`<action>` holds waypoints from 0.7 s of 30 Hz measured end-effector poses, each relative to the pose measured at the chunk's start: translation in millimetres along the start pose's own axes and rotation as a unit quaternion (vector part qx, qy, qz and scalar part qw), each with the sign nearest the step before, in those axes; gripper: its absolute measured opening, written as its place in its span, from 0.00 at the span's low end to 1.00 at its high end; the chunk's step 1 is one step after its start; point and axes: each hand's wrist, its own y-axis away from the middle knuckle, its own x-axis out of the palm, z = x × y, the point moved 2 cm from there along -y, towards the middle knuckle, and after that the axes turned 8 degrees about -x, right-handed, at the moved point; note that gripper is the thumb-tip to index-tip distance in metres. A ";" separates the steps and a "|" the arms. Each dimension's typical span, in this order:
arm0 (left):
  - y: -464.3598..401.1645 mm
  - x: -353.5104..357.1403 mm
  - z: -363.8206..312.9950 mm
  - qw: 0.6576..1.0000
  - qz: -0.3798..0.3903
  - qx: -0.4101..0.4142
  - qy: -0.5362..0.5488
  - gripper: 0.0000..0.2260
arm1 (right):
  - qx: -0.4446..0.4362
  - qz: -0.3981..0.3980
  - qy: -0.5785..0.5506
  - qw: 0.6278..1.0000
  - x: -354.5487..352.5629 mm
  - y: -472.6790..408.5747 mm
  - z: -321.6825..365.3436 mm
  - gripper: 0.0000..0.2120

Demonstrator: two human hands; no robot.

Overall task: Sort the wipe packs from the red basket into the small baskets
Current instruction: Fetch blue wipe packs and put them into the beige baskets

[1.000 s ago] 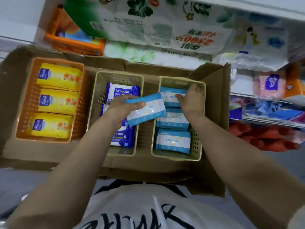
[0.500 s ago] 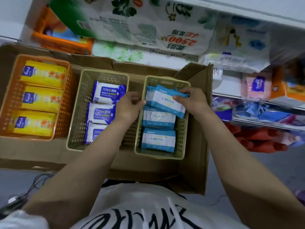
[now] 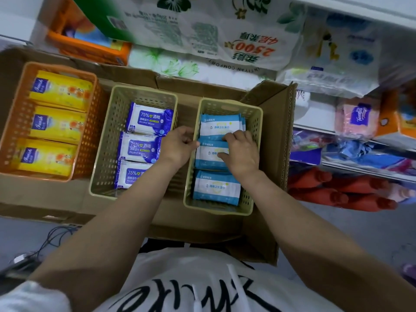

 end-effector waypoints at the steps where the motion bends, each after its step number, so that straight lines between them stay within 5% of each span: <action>1: 0.3 0.2 -0.1 1.000 0.000 0.000 -0.001 0.19 | 0.000 -0.009 0.009 1.000 1.6 2.4 -0.5 0.22; 8: 3.1 1.7 -1.4 1.000 -0.025 0.012 -0.010 0.19 | 0.005 -0.027 0.029 0.999 -1.6 2.1 1.9 0.29; 14: 3.5 2.7 1.5 0.999 -0.031 0.024 -0.009 0.19 | 0.009 0.091 -0.018 0.996 -1.7 -7.4 -3.7 0.34; 21: 1.8 3.9 2.2 0.999 -0.036 0.025 0.000 0.18 | 0.029 0.073 -0.049 0.996 2.2 -7.3 -4.1 0.36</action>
